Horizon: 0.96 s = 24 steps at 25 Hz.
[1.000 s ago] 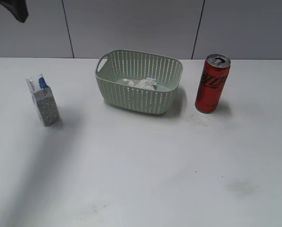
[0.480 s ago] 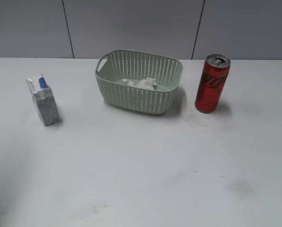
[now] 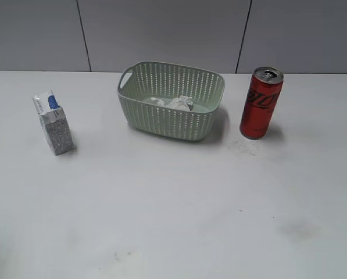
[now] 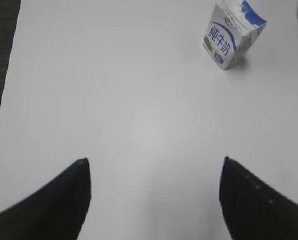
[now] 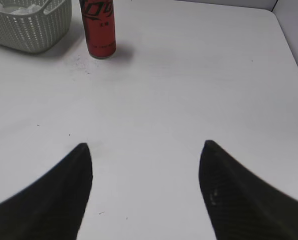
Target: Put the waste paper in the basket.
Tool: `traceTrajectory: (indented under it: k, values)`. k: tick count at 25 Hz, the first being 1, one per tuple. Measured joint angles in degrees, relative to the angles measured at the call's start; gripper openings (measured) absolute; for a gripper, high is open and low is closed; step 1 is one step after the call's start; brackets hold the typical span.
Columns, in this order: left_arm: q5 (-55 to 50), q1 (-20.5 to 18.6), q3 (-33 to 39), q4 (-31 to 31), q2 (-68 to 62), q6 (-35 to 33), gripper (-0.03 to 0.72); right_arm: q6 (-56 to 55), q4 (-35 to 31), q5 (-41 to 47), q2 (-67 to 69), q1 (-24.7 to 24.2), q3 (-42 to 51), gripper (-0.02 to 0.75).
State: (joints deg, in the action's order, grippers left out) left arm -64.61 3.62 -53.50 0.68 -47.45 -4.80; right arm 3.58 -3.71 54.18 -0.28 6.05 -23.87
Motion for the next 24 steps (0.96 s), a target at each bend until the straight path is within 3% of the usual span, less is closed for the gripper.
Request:
traceTrajectory:
  k: [12, 24]
  values:
    - [6.5, 0.0, 22.9, 1.5, 27.6, 0.0, 0.592, 0.0, 0.0, 0.0, 0.0, 0.0, 0.0, 0.508]
    - [5.6, 0.0, 24.1, 2.4, 47.5, 0.0, 0.591, 0.0, -0.1, -0.1, 0.0, 0.0, 0.0, 0.508]
